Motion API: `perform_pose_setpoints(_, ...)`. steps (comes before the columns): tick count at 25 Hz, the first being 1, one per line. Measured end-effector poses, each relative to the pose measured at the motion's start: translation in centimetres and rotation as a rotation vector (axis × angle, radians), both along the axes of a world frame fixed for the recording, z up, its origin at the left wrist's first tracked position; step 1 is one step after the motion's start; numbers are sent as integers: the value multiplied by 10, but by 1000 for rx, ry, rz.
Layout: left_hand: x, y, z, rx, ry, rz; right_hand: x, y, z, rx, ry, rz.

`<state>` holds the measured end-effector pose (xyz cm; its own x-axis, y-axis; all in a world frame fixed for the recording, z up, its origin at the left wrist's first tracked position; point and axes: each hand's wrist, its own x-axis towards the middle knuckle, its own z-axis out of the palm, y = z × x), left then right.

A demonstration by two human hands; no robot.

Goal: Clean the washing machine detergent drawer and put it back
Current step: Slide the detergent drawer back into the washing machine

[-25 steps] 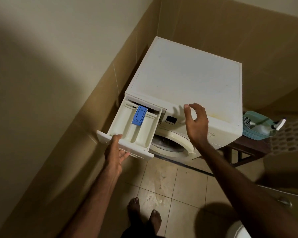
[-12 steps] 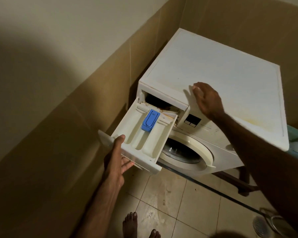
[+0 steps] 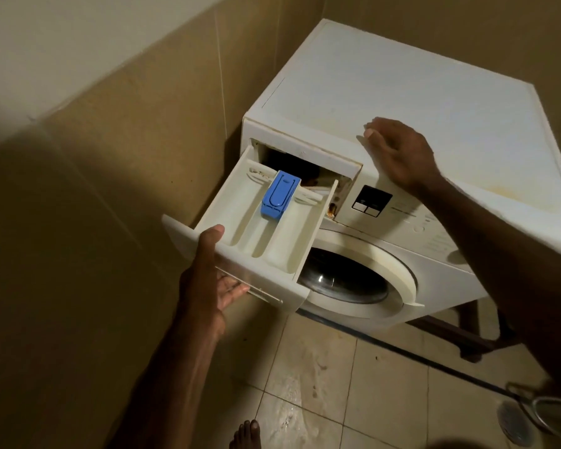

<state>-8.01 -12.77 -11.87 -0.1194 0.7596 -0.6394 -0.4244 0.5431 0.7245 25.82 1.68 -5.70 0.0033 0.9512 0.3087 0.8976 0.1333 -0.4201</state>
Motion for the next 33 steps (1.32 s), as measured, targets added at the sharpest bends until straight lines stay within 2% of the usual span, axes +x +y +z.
perform_pose_setpoints(7, 4, 9, -1, -26, 49, -28, -6, -5, 5, 24, 54, 25)
perform_pose_setpoints(33, 32, 30, 8, -70, -19, 52, -7, -4, 3, 48, 29, 16)
